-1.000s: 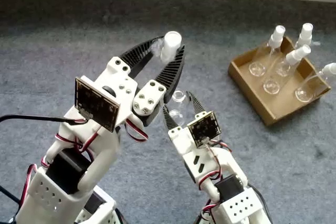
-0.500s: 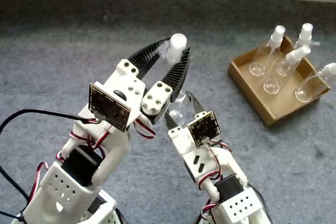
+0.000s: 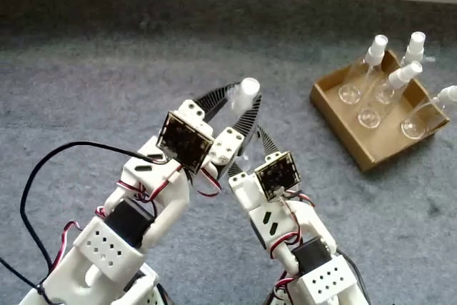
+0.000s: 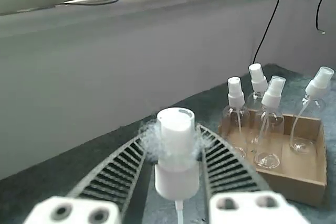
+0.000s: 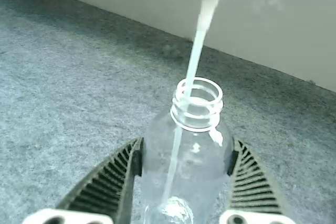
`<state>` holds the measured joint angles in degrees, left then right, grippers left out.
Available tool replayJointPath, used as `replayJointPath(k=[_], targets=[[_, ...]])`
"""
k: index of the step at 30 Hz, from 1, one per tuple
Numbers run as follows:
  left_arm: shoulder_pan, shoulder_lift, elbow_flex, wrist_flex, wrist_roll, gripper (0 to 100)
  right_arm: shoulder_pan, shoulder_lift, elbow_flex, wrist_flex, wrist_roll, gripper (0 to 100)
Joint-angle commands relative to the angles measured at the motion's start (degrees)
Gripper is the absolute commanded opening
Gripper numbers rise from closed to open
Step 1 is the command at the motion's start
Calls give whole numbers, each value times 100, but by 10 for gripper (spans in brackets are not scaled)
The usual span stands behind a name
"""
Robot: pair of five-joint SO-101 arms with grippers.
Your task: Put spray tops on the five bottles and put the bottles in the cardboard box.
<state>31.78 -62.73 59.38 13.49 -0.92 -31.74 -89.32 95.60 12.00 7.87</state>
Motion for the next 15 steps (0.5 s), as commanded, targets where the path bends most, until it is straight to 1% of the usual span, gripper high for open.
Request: replayJointPath(k=[1,10,15], targets=[[66,-119,84,-123,-53,24,-48,-66,418,-154,-26,149],[75,-119,207,-114,-35,24,-48,-66,418,-154,-26,149],[303,-127,664,-141,-35,24,-40,-66,418,-154,-53,149]])
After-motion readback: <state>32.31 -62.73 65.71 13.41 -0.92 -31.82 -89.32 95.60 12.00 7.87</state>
